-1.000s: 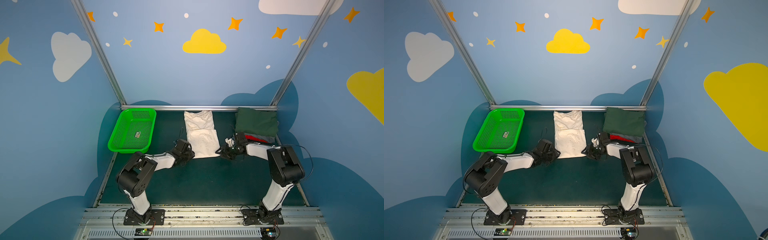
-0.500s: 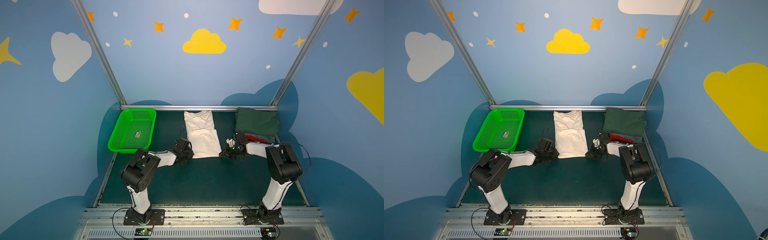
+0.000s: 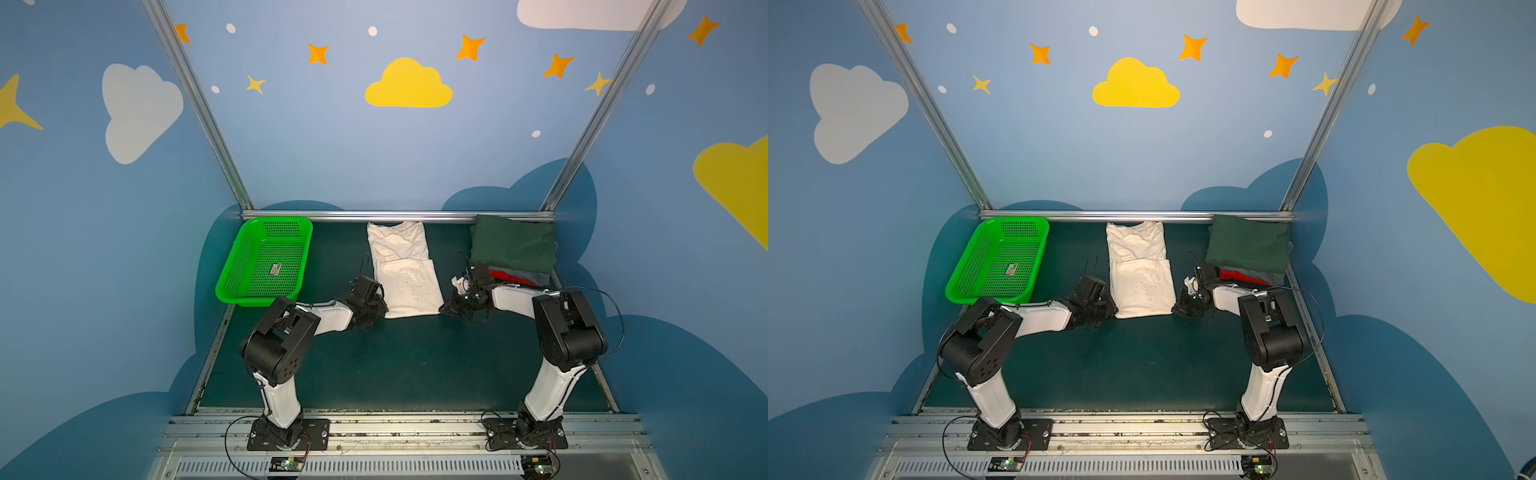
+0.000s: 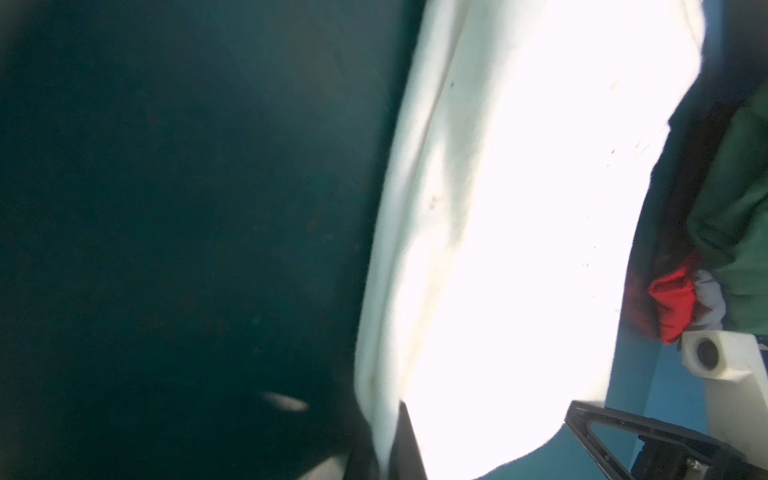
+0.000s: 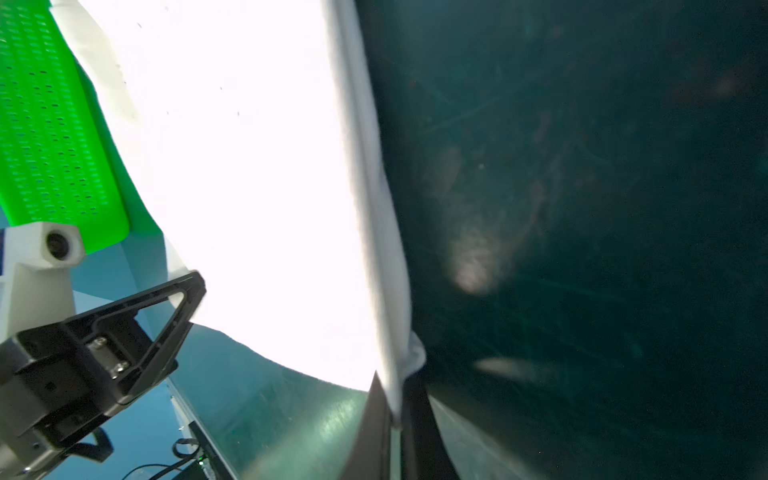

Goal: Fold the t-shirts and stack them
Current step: 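Grasp the near corners of the white shirt with both grippers, then lift the near edge with both grippers and fold it toward the far edge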

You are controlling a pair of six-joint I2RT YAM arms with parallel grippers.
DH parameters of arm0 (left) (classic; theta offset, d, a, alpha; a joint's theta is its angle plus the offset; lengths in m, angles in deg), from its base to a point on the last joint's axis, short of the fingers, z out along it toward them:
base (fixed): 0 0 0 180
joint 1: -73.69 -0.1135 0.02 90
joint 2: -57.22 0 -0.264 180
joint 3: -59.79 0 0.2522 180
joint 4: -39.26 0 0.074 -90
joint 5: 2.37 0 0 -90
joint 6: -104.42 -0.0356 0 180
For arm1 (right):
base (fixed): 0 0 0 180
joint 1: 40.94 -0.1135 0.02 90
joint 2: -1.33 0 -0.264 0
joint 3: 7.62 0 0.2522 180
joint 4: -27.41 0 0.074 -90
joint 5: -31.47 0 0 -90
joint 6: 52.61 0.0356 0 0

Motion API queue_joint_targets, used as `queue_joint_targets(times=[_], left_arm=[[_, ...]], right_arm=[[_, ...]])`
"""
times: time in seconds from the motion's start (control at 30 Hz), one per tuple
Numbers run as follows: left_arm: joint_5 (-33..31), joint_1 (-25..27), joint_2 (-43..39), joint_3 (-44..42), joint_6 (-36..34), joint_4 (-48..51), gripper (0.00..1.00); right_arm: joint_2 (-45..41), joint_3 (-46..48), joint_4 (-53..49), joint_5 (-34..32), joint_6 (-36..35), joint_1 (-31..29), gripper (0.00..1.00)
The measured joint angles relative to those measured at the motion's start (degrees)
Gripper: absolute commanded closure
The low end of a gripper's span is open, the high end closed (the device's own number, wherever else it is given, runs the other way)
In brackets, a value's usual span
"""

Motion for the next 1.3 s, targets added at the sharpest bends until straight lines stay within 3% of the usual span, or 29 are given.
queue_joint_targets(times=[0.63,1.3], left_arm=[[0.09,0.42,-10.8,-3.82,-1.31,4.74,0.97],[-0.55,0.44,-26.93,-5.88,-3.02,11.63,0.97]], right_arm=[[-9.07,4.44,-6.14,-1.64,-0.94,-3.28,1.0],[-25.83,4.28,-14.58,-4.24,0.37,-7.37,1.0]])
